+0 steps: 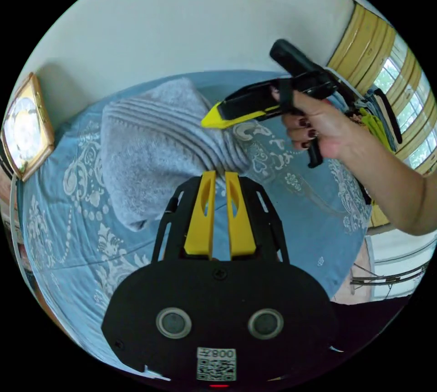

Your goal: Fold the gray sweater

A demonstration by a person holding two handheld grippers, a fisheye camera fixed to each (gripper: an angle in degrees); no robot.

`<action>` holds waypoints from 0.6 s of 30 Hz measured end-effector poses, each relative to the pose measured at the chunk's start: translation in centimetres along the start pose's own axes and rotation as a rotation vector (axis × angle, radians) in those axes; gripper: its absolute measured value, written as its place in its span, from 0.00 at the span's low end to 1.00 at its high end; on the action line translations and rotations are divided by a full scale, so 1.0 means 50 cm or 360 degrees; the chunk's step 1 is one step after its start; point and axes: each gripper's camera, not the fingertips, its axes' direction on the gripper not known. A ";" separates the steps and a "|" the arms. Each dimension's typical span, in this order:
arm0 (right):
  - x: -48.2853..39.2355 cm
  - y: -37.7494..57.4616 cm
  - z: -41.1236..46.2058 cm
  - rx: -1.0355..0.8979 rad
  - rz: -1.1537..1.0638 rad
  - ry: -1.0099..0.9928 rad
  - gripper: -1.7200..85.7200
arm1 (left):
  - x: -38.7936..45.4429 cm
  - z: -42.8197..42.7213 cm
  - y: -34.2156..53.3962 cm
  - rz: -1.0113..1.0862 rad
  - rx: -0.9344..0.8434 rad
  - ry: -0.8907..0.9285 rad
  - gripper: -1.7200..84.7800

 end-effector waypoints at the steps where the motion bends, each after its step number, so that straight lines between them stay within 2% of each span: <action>1: 0.006 0.012 0.014 -0.0078 0.0015 0.0073 0.02 | -0.010 0.010 0.000 -0.0006 -0.0039 0.0014 0.06; 3: 0.023 0.030 0.025 -0.0127 0.0063 0.0115 0.02 | -0.049 0.021 0.001 -0.0019 -0.0073 0.0065 0.06; 9: 0.019 0.095 -0.023 0.0032 0.0067 0.0259 0.04 | -0.173 -0.051 0.062 -0.0127 0.0054 0.0146 0.09; 13: 0.025 0.172 -0.060 0.0213 0.0178 0.0217 0.15 | -0.307 -0.092 0.117 -0.0422 0.0105 0.0146 0.16; 16: 0.052 0.212 -0.061 0.0249 0.0301 0.0073 0.20 | -0.442 -0.077 0.156 -0.0739 0.0082 0.0362 0.24; 18: 0.065 0.224 -0.054 0.0235 0.0329 -0.0026 0.22 | -0.545 -0.034 0.184 -0.0986 0.0118 0.0792 0.27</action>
